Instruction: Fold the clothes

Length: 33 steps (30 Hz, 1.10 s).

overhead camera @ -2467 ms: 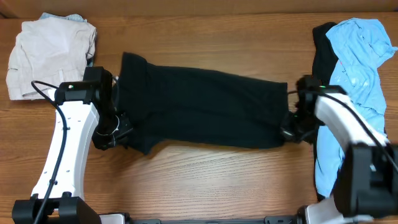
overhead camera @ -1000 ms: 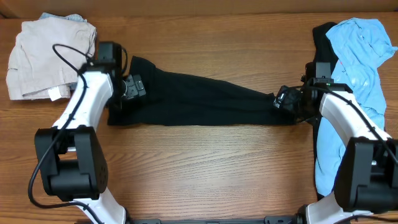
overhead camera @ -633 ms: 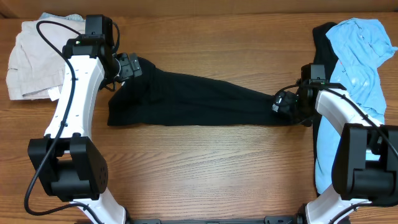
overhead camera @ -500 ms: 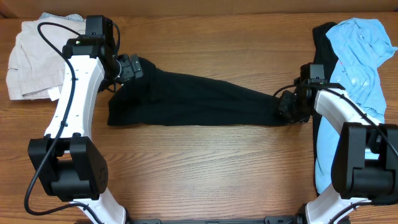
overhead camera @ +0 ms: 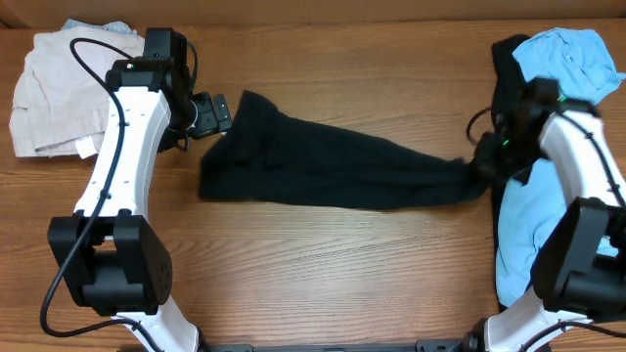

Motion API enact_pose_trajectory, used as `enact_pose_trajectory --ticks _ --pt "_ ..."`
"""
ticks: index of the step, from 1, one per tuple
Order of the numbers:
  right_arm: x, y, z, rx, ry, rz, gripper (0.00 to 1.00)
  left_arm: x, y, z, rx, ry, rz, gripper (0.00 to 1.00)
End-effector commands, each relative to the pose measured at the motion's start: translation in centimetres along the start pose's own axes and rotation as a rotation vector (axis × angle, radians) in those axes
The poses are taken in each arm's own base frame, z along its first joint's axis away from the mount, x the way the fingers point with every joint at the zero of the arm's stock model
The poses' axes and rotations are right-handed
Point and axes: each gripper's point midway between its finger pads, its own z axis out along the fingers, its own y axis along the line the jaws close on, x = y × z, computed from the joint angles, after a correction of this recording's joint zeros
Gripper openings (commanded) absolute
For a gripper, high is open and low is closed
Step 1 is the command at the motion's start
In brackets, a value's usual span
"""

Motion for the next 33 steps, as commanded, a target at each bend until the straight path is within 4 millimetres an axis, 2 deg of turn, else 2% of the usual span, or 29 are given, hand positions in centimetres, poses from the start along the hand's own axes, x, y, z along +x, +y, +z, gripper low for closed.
enact_pose_trajectory --ticks 1,3,5,13,15,20,22,23,24,25,27,29,33 --pt "-0.8 3.9 -5.1 -0.057 -0.117 -0.155 0.04 -0.5 -0.6 -0.5 0.017 -0.021 0.026 1.00" --pt "-0.3 6.4 -5.6 -0.088 -0.132 -0.219 0.04 -0.6 -0.7 -0.5 0.019 -0.026 0.027 1.00" --pt "0.6 9.1 -5.2 -0.105 -0.131 -0.278 0.04 -0.8 -0.8 -0.5 0.022 -0.036 0.027 1.00" --pt "4.1 18.8 -1.9 -0.131 -0.151 -0.420 0.04 -1.4 -1.0 -0.5 0.030 -0.058 0.028 1.00" --pt "5.1 21.8 -0.4 -0.127 -0.175 -0.445 0.04 -1.4 -1.0 -0.5 0.031 -0.060 0.028 1.00" --pt "6.1 25.0 2.9 -0.151 -0.161 -0.460 0.04 -1.4 -1.0 -0.5 0.031 -0.061 0.028 1.00" --pt "7.0 27.1 4.3 -0.211 -0.137 -0.504 0.06 -1.4 -1.0 -0.5 0.031 -0.061 0.031 1.00" --pt "7.7 28.1 4.6 -0.243 -0.121 -0.522 0.10 -1.4 -1.0 -0.5 0.030 -0.059 0.043 1.00" --pt "8.8 29.2 4.7 -0.284 -0.101 -0.559 0.35 -1.1 -0.9 -0.5 0.028 -0.047 0.057 1.00" --pt "9.5 29.7 4.4 -0.313 -0.085 -0.600 0.65 -0.7 -0.7 -0.4 0.022 -0.029 0.084 1.00" --pt "10.0 29.7 4.0 -0.329 -0.062 -0.623 0.76 -0.3 -0.6 -0.2 0.018 -0.017 0.122 1.00" --pt "9.7 29.1 3.5 -0.316 -0.053 -0.607 0.85 0.0 -0.5 0.2 0.015 -0.007 0.165 1.00" --pt "8.6 27.3 1.7 -0.296 -0.055 -0.599 0.92 0.5 -0.3 2.1 0.013 0.011 0.268 1.00"
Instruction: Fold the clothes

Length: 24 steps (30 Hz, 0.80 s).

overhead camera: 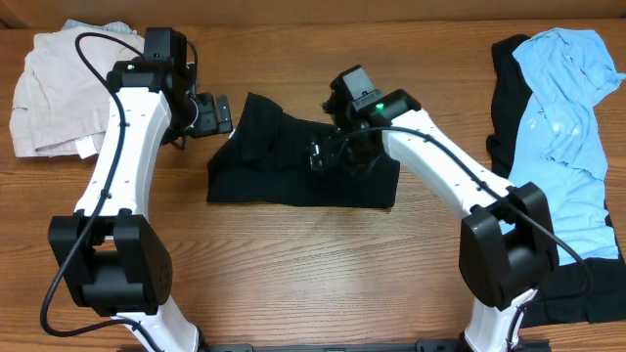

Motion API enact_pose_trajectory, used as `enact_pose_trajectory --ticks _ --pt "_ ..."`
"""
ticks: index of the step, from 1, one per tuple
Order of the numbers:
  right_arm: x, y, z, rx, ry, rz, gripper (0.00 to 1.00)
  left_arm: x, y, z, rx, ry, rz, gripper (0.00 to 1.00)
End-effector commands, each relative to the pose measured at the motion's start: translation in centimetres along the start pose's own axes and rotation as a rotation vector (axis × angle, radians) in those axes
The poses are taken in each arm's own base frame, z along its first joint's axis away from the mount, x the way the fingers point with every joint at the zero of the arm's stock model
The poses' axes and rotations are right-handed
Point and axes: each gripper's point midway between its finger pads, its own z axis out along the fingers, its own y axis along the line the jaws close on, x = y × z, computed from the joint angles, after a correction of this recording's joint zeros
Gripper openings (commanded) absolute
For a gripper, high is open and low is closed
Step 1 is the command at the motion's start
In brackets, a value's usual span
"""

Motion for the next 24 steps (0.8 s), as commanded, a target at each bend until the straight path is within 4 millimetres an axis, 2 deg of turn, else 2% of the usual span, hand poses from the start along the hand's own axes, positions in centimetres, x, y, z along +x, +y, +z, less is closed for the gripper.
enact_pose_trajectory --ticks 1,3,4,7,12,17,21,24 --pt "-1.7 -0.5 -4.4 -0.025 -0.074 -0.034 0.93 1.8 -0.3 2.7 0.021 0.056 0.170 1.00" --pt "-1.6 -1.7 -5.3 -0.004 -0.074 -0.027 0.93 2.6 -0.6 4.0 0.050 0.076 0.225 1.00" --pt "-1.5 -3.2 -6.1 0.029 -0.073 0.003 0.94 3.5 -1.1 5.4 0.096 0.097 0.271 1.00" --pt "-1.1 -5.8 -7.3 0.066 -0.060 0.049 0.94 4.6 -2.5 7.7 0.197 0.118 0.318 1.00" --pt "-0.8 -8.7 -8.4 0.086 -0.044 0.129 0.94 4.3 -3.9 10.2 0.274 0.106 0.325 1.00" --pt "-0.3 -10.2 -8.9 0.103 -0.029 0.172 0.94 3.8 -4.9 11.7 0.320 0.079 0.379 1.00" --pt "-0.4 -10.6 -9.0 0.115 -0.032 0.178 0.93 4.6 -5.7 12.8 0.345 0.109 0.388 0.99" --pt "-0.4 -10.7 -9.0 0.119 -0.033 0.178 0.93 5.5 -5.7 13.6 0.332 0.147 0.392 0.86"
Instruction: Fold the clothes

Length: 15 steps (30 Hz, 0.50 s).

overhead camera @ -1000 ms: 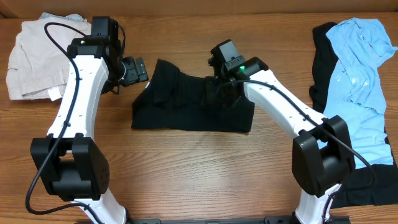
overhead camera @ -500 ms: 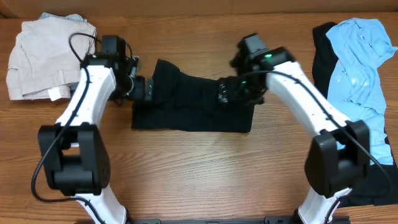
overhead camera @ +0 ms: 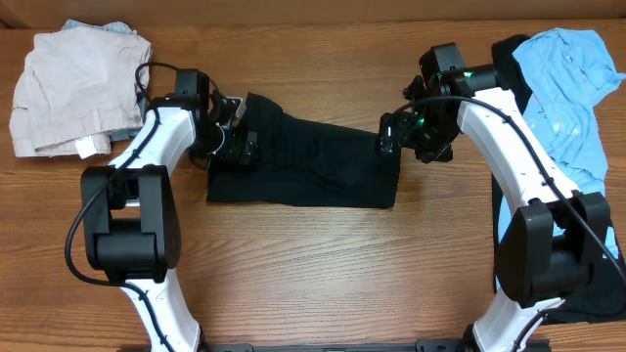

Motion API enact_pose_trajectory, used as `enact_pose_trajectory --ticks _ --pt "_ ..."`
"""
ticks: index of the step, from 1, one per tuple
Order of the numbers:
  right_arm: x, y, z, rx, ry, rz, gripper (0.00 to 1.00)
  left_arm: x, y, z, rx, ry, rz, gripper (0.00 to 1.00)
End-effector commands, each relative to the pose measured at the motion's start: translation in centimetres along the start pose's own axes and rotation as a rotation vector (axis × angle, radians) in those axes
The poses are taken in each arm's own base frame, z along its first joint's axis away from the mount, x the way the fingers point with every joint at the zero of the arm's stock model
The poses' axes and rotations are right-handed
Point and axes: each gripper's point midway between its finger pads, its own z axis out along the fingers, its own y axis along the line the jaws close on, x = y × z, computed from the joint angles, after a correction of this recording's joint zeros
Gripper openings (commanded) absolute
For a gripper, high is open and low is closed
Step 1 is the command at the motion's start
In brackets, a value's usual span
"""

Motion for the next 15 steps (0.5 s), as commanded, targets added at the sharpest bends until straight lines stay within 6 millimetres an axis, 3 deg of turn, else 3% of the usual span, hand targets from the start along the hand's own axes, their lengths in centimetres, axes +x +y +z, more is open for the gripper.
enact_pose_trajectory --ticks 1,3,7,8,10,13,15 --pt "-0.8 0.4 -1.8 0.001 -0.060 -0.023 0.92 1.7 -1.1 2.5 0.048 0.080 0.018 0.77" --pt "-0.8 0.4 -1.8 0.002 -0.061 -0.024 0.90 2.0 -1.2 2.7 0.050 0.093 0.009 0.60" --pt "-1.1 0.6 -1.8 -0.002 -0.076 -0.030 0.88 2.1 -1.0 2.3 0.037 0.102 -0.030 0.11" --pt "-1.3 0.6 -1.8 -0.004 -0.084 -0.032 0.88 2.0 -0.6 1.9 0.007 0.114 -0.050 0.04" --pt "-1.8 0.8 -1.8 -0.010 -0.104 -0.035 0.85 2.0 0.2 0.6 -0.060 0.150 -0.081 0.04" --pt "-2.9 0.9 -1.4 -0.023 -0.147 -0.014 0.74 1.6 0.7 -3.0 -0.154 0.211 -0.128 0.04" --pt "-3.3 0.9 -0.9 -0.032 -0.166 0.010 0.55 1.0 0.1 -5.1 -0.150 0.223 -0.146 0.04"
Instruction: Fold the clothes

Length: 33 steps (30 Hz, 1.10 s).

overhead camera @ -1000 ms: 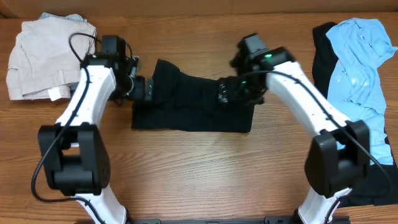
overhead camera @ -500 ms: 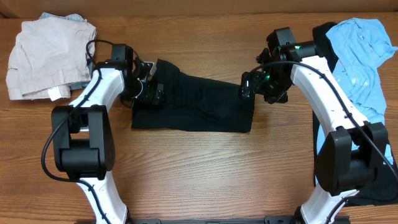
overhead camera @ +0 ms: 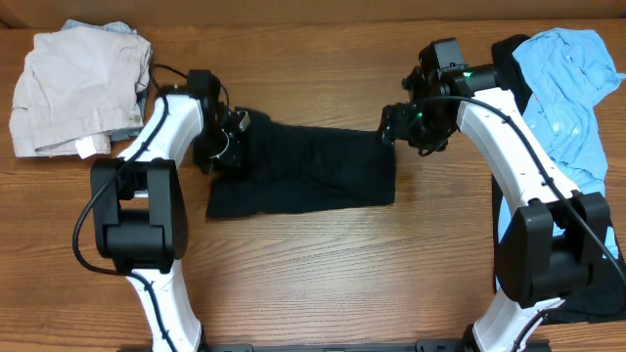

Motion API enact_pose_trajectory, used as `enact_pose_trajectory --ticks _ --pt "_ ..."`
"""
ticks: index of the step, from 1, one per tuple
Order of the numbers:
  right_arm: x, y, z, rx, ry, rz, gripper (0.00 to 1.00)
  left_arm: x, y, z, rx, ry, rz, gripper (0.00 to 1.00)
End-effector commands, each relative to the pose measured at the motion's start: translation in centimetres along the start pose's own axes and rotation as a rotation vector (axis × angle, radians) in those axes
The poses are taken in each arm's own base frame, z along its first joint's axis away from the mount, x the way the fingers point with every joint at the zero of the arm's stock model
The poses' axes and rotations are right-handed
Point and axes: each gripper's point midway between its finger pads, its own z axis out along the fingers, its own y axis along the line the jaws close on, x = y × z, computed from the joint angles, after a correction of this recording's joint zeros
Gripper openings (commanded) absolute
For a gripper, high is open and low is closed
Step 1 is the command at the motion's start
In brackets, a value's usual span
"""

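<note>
A black garment (overhead camera: 303, 174) lies folded into a rough rectangle in the middle of the table. My left gripper (overhead camera: 233, 134) is down on its upper left corner, where the cloth is bunched under the fingers, and looks shut on it. At the upper right corner sits my right gripper (overhead camera: 389, 130), touching the cloth's edge. From overhead its fingers are hidden, so its state does not show.
A pile of folded beige clothes (overhead camera: 68, 88) lies at the back left. A light blue shirt (overhead camera: 567, 108) lies over a dark garment (overhead camera: 504, 117) along the right edge. Bare wooden table (overhead camera: 313, 274) lies in front of the black garment.
The black garment's upper left flap, which reached farther back, is now drawn down level with the top edge. My left gripper shifted slightly right with it. The right gripper barely moved.
The black garment first lay stretched across the table, my right gripper at its far right end and the left at its left end. Then the right end lay over the middle. Then the right gripper stood at the new right edge. Now both grippers are at the top corners.
</note>
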Motion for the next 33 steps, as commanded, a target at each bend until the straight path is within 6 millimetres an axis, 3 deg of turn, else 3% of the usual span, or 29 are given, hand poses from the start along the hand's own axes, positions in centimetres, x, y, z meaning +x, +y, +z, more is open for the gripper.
enact_pose_trajectory --ticks 1,2,3,5,9,10,18,24,27,30,32,33 --pt "-0.6 0.2 -0.2 -0.015 -0.057 0.043 0.43 -2.0 0.2 -5.1 -0.081 -0.056 -0.053 0.04" --pt "-0.6 0.2 0.2 -0.022 -0.062 0.054 0.27 -2.0 -0.2 -6.1 -0.079 -0.056 -0.062 0.04" --pt "-0.6 0.2 0.7 -0.025 -0.065 0.060 0.18 -2.1 -0.7 -6.9 -0.079 -0.058 -0.069 0.04" --pt "-0.2 0.7 1.8 -0.052 -0.063 0.048 0.10 -2.0 -1.8 -8.6 -0.078 -0.060 -0.082 0.04" --pt "1.3 1.7 3.8 -0.092 -0.036 0.020 0.06 -1.8 -4.5 -10.5 -0.077 -0.062 -0.063 0.04" --pt "1.8 1.8 4.3 -0.091 -0.023 0.014 0.06 -1.6 -6.2 -10.7 -0.078 -0.058 -0.041 0.04" --pt "1.7 0.9 3.7 -0.111 -0.009 0.047 0.04 -0.9 -14.7 -8.7 -0.076 -0.061 0.100 0.04" --pt "1.0 0.2 -0.4 -0.211 -0.046 0.106 0.04 -1.7 -21.7 -7.4 -0.047 -0.167 0.218 0.04" --pt "0.2 -1.3 -5.3 -0.217 -0.159 0.137 0.05 -2.2 -25.4 -6.7 -0.013 -0.231 0.271 0.04" --pt "-0.1 -2.6 -9.3 -0.217 -0.262 0.162 0.10 -2.6 -27.1 -5.8 -0.007 -0.256 0.311 0.05" --pt "-0.1 -3.5 -11.7 -0.213 -0.321 0.176 0.15 -2.6 -27.8 -4.6 -0.022 -0.252 0.327 0.20" --pt "0.1 -4.0 -13.0 -0.207 -0.354 0.172 0.19 -2.6 -28.1 -3.8 -0.022 -0.243 0.336 0.44"
